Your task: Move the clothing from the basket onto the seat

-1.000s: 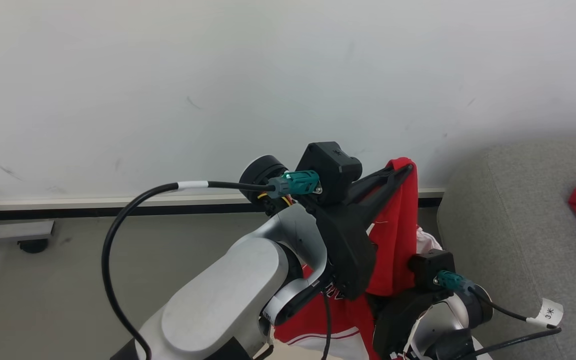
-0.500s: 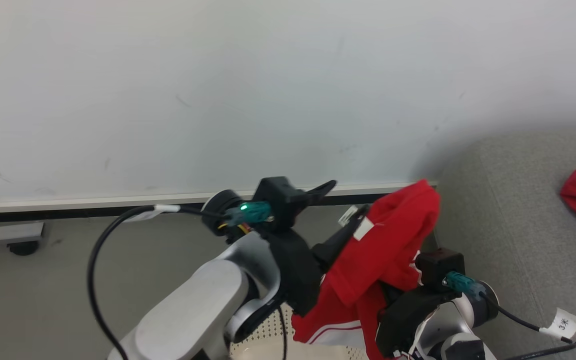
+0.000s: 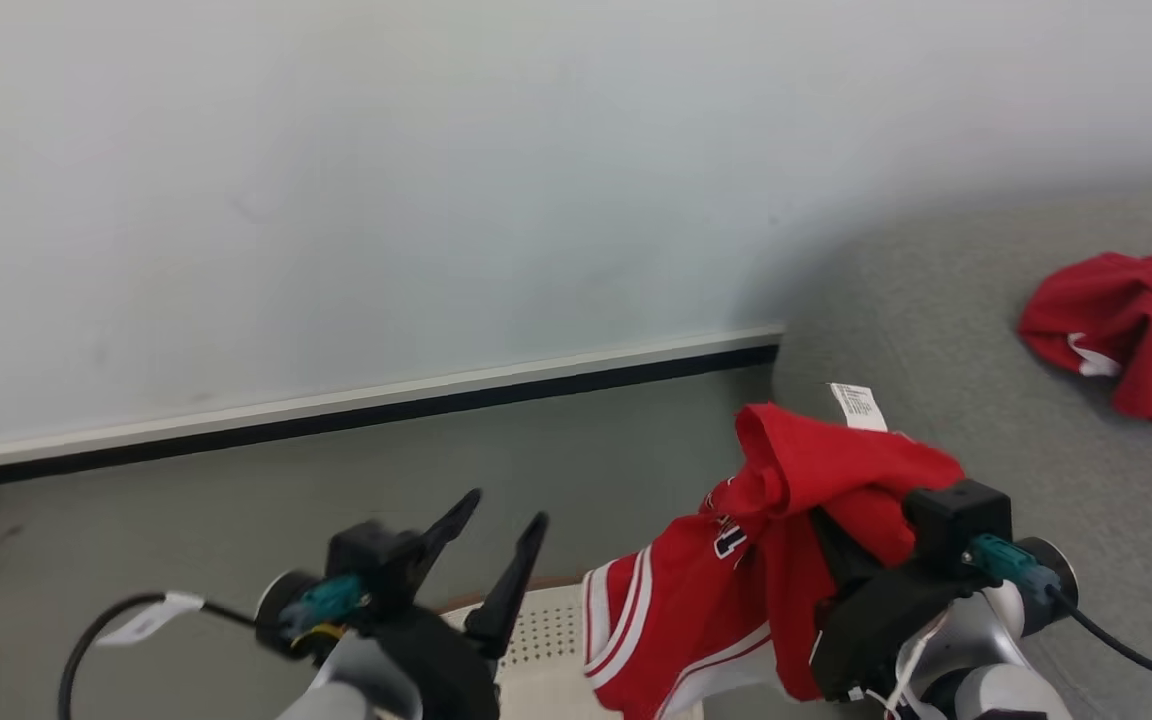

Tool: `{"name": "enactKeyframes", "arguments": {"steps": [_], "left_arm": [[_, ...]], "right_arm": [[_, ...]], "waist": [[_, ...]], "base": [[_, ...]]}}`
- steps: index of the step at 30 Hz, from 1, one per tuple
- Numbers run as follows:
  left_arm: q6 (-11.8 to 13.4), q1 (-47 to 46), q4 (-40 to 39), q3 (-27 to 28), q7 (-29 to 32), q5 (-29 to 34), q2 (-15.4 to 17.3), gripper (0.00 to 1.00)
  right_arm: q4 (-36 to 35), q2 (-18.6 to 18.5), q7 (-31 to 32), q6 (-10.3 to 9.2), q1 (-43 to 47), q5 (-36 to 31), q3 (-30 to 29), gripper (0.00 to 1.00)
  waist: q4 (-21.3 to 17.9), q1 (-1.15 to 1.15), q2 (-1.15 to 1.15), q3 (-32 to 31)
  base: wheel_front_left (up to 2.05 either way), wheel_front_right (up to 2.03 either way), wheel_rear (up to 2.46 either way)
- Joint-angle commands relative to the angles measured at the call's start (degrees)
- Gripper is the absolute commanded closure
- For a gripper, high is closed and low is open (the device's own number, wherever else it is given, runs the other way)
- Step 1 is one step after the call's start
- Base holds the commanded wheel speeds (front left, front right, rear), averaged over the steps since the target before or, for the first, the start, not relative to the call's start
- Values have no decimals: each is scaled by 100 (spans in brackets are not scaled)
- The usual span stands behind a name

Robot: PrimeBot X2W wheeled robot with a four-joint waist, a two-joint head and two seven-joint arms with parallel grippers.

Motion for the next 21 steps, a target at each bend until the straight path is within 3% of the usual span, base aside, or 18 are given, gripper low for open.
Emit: {"name": "enactKeyframes", "arguments": {"steps": [1,11,21], "left_arm": [[55,184,-27,58,-94,-62,61,0],[600,1052,-389,300,-536,-46,373,0],[646,1139,-792,194,-555,67,462,0]], "right_arm": [[-110,-12,24,2,84,-66,-7,100],[-687,49,158,2,219,-27,-154,100],[-677,226,-27,2,343,6,-221,100]], "waist": [[-444,0,0,138],[-1698,0,0,462],[-2526,0,0,806]], "base": [[0,0,0],[0,0,0],[0,0,0]]}}
